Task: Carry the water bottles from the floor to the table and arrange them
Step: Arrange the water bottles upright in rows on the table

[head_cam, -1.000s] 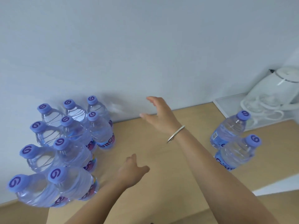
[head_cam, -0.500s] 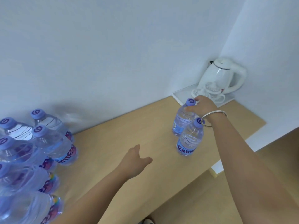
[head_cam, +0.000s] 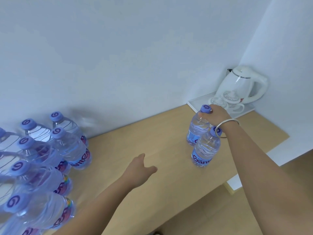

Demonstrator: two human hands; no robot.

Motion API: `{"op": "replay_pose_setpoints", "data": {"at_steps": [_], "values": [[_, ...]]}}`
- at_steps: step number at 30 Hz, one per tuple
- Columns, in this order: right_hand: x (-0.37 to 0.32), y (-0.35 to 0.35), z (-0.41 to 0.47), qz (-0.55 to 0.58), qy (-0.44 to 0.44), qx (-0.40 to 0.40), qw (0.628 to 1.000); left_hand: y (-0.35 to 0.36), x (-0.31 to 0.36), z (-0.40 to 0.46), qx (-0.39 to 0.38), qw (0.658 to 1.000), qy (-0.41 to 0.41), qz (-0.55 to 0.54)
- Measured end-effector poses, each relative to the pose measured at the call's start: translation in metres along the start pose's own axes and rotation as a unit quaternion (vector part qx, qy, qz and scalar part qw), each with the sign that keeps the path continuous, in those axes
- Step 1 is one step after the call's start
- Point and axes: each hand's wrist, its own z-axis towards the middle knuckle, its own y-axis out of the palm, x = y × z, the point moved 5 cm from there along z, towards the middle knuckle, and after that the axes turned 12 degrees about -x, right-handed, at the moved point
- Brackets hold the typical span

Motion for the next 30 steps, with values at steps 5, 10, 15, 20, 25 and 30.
{"op": "replay_pose_setpoints", "data": {"at_steps": [5, 10, 15, 20, 25, 30], "values": [[-0.011, -0.005, -0.004, -0.046, -0.028, 0.018, 0.998, -0.014, -0.001, -0.008, 0.022, 1.0, 0.012, -0.004], [-0.059, -0.031, -0.03, -0.048, -0.093, 0.127, 0.986, -0.027, 0.002, -0.015, 0.05, 0.996, 0.044, -0.053], [-0.118, -0.038, -0.07, 0.008, -0.172, 0.164, 0.971, -0.03, 0.018, -0.025, 0.074, 0.985, 0.109, -0.115], [-0.173, -0.012, -0.104, 0.057, -0.231, 0.118, 0.964, -0.049, 0.031, -0.038, 0.175, 0.952, 0.193, -0.164], [-0.214, 0.021, -0.129, 0.04, -0.285, 0.084, 0.954, -0.065, 0.022, -0.062, 0.259, 0.896, 0.244, -0.266], [-0.235, 0.039, -0.132, 0.065, -0.34, 0.013, 0.938, -0.077, 0.003, -0.09, 0.234, 0.893, 0.208, -0.322]]}}
